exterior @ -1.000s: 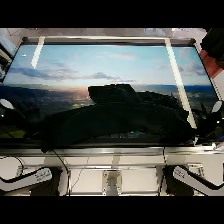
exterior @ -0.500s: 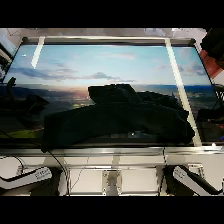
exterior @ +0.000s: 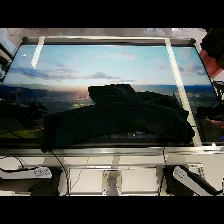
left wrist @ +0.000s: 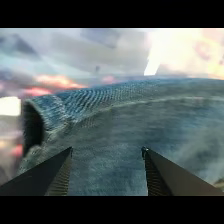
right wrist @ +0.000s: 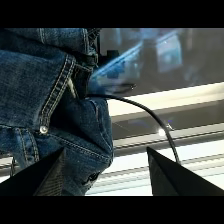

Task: Fold the clothes and pants, and hang the long-sleeved shirts on hangers.

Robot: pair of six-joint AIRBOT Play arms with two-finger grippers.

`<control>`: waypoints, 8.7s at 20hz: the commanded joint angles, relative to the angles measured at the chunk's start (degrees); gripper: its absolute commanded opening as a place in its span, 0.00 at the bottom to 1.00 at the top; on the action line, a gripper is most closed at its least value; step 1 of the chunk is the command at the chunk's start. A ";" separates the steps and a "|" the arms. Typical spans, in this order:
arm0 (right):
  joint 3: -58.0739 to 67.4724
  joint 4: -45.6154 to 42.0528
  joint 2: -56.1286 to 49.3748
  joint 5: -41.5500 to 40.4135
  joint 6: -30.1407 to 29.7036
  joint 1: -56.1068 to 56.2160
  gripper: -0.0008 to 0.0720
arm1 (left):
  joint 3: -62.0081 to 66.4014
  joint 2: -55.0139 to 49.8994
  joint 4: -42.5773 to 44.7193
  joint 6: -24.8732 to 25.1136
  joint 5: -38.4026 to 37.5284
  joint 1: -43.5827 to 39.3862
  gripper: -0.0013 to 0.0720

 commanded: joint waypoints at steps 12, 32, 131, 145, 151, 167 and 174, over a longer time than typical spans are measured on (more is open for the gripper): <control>-2.49 0.04 0.04 -2.56 0.11 -0.04 0.80 | 0.07 -1.75 3.63 -1.42 6.08 -2.27 0.70; -8.98 15.32 0.04 -8.17 -3.21 -13.55 0.77 | 0.55 5.92 0.07 0.68 14.49 -2.71 0.05; 47.43 24.30 -29.35 17.40 2.89 -22.71 0.04 | 47.45 -10.64 6.78 -2.27 -29.51 0.35 0.05; 3.67 5.03 -18.88 5.03 -0.76 -32.24 0.04 | 13.68 -10.62 21.77 0.46 -28.96 -2.10 0.05; -0.70 4.24 -17.51 3.41 -1.62 -38.29 0.04 | 9.86 -10.58 22.10 -0.48 -28.76 -2.14 0.05; 4.37 -4.98 -15.26 -0.90 -0.24 -39.52 0.74 | 11.98 1.33 12.26 6.47 -22.80 2.62 0.52; 10.84 23.47 -15.30 -6.95 -2.43 -33.38 0.74 | 13.88 -0.81 -39.34 17.35 0.04 -7.87 0.52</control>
